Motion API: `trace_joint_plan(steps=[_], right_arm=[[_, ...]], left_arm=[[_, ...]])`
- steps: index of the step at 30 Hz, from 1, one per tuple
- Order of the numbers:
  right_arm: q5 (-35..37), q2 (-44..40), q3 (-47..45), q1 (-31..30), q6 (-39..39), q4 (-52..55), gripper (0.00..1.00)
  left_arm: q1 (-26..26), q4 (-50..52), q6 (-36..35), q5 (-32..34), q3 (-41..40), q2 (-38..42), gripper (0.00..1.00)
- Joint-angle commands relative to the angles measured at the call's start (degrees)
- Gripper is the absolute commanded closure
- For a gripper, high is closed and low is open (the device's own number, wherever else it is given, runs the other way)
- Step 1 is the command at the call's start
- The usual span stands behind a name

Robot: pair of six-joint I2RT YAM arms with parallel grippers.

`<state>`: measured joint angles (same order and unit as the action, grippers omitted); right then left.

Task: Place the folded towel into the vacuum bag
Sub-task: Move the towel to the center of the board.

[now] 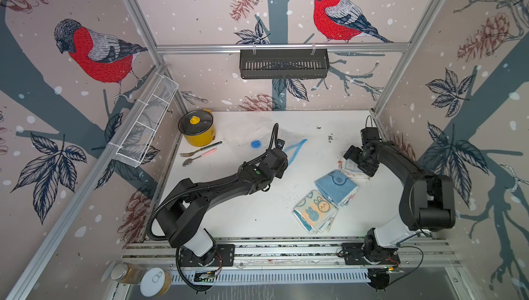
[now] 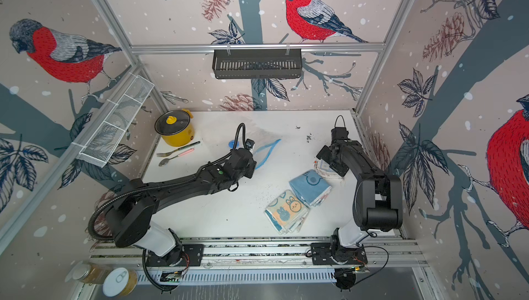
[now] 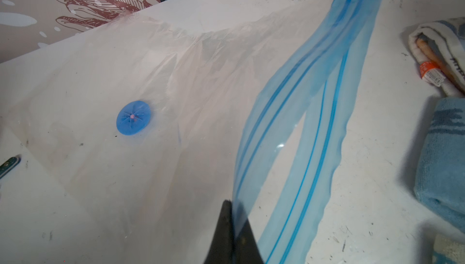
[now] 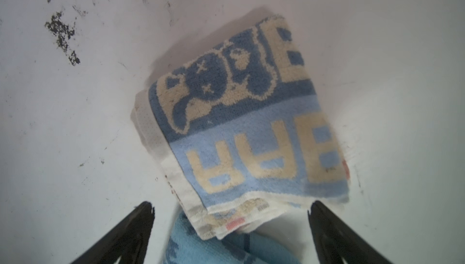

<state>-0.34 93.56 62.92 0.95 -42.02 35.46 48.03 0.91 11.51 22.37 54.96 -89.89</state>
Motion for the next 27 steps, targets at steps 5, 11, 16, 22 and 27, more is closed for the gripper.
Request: trace_joint_plan(steps=[5,11,16,22,27], right_arm=[[5.64,10.25,5.51,0.10,-0.92,-0.32,0.05],[7.65,15.32,8.95,-3.16,1.62,-2.62,0.06],[7.26,19.25,15.22,-9.47,6.64,-2.77,0.06],[11.81,19.10,20.78,-16.15,9.04,-0.88,0.03],[9.14,9.34,18.43,-14.10,4.51,-2.26,0.00]], left_arm=[[0.22,1.00,-1.69,2.84,1.14,-0.64,1.00],[0.22,1.03,-0.52,1.11,1.52,-0.73,1.00],[0.21,1.07,0.12,2.56,1.55,-0.82,1.00],[0.13,1.12,1.24,4.62,1.21,0.24,1.00],[0.16,1.29,2.38,2.99,1.55,0.33,1.00]])
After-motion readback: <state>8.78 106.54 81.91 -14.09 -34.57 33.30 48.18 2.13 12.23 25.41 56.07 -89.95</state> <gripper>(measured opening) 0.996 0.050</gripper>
